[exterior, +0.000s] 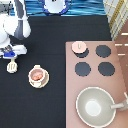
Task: Take the lid off the pot, put the pot on the plate, and use the tool to push the pot to the front of the table.
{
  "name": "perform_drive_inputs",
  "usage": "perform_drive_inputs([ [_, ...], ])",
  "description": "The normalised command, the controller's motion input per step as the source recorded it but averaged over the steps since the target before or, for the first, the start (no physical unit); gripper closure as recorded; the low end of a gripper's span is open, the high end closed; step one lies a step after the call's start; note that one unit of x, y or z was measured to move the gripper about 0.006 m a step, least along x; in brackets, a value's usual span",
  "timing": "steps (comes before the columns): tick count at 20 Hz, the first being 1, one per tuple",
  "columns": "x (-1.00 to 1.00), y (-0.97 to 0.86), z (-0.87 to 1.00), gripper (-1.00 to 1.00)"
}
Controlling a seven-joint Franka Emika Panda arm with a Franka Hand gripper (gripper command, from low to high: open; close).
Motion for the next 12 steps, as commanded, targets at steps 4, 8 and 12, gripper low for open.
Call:
perform_drive_inputs([
  [4, -0.11, 0.74, 0.77, 1.0],
  [8, -0.12, 0.74, 0.69, 1.0],
  [12, -0.21, 0.77, 0.43, 1.0],
])
